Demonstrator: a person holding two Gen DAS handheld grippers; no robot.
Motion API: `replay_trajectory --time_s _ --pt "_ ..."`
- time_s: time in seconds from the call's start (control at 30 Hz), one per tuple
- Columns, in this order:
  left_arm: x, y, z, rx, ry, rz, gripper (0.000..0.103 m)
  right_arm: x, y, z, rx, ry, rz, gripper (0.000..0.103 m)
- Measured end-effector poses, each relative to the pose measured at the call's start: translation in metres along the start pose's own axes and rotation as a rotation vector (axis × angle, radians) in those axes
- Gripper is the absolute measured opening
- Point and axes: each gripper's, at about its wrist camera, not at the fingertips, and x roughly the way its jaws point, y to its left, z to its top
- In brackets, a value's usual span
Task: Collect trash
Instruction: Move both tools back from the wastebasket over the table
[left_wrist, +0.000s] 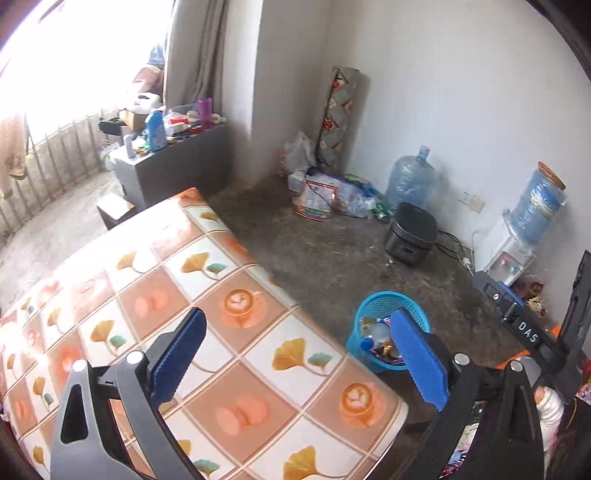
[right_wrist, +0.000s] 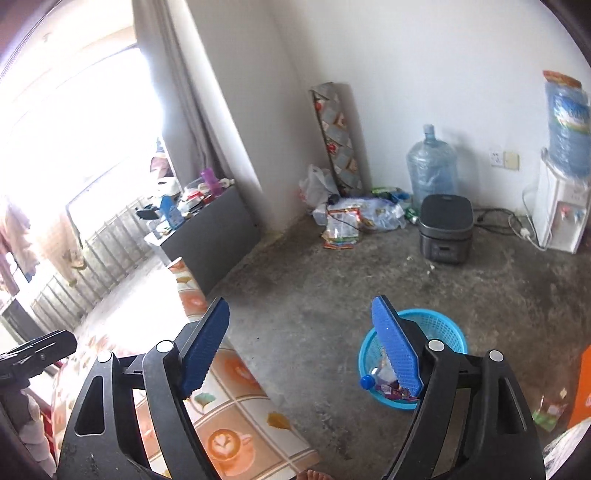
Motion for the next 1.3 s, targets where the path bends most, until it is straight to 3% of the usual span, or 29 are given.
replay_trajectory --time_s 0.17,0.3,0.5,0.67,0.83,1.0,1.3 --pt "-0.040 0.030 -0.034 0.062 -0.102 0.194 0.098 -0.012 0.047 -0.008 -0.133 -0.006 0.057 0.080" --pt "-0.066 0.050 -0.054 0.077 -0.124 0.248 0.098 -0.025 0.076 -0.012 -0.202 -0.025 0.091 0.080" --pt "-0.092 0.078 -0.077 -0.093 -0.169 0.230 0.097 -0.053 0.113 -0.014 -0.310 -0.107 0.118 0.087" --pt "-0.102 0.083 -0.099 -0.235 -0.211 0.281 0.097 -0.063 0.124 -0.025 -0.356 -0.149 0.098 0.095" --pt "-0.090 0.093 -0.127 -0.384 -0.122 0.297 0.097 -0.056 0.134 -0.054 -0.431 -0.072 0.065 0.095" --pt "-0.072 0.089 -0.140 -0.361 -0.036 0.355 0.097 -0.055 0.140 -0.082 -0.490 0.027 0.031 0.095" --pt "-0.054 0.077 -0.152 -0.337 0.048 0.351 0.097 -0.054 0.129 -0.099 -0.487 0.140 -0.028 0.095"
